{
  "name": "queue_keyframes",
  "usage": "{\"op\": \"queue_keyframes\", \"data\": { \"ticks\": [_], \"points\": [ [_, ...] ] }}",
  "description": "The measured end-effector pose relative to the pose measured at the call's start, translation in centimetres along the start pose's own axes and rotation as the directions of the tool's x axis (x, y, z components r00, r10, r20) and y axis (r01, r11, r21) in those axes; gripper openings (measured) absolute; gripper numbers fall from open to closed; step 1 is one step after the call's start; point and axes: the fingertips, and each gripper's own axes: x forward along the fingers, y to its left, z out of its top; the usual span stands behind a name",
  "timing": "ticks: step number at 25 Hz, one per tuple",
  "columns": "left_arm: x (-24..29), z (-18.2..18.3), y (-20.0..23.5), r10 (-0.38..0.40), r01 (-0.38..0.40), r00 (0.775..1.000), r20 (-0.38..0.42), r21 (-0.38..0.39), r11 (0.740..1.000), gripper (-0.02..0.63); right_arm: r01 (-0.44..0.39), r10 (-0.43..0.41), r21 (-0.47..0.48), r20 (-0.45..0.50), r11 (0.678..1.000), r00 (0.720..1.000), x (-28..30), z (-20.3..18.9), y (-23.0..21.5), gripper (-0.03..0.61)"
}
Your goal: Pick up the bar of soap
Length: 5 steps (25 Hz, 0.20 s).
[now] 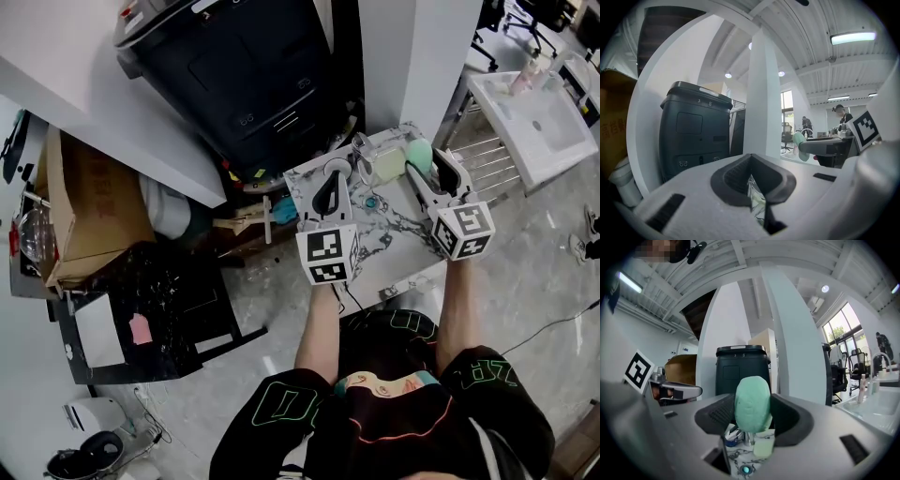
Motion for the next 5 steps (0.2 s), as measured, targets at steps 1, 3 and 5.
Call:
{"op": "queue_keyframes", "data": {
  "ticks": [1,3,5],
  "points": [
    [0.03,0.03,-0.03,-0.001,0.001,1.0,0.0,0.001,1.0,0.008,0.0,0.0,-0.002,0.002,1.0,1.0,-0.02,0.1,-0.02,0.249],
    [0.09,0.08,-0.06,-0.001,0.001,1.0,-0.002,0.0,1.0,0.009,-0.002,0.002,-0.007,0.006,1.0,1.0,-0.02,0.33,-0.05,0.249],
    [0.15,0.1,-0.05,-0.001,0.001,1.0,-0.003,-0.002,1.0,0.008,-0.004,0.004,-0.012,0.009,1.0,1.0,0.01,0.56,-0.08,0.249]
  ]
}}
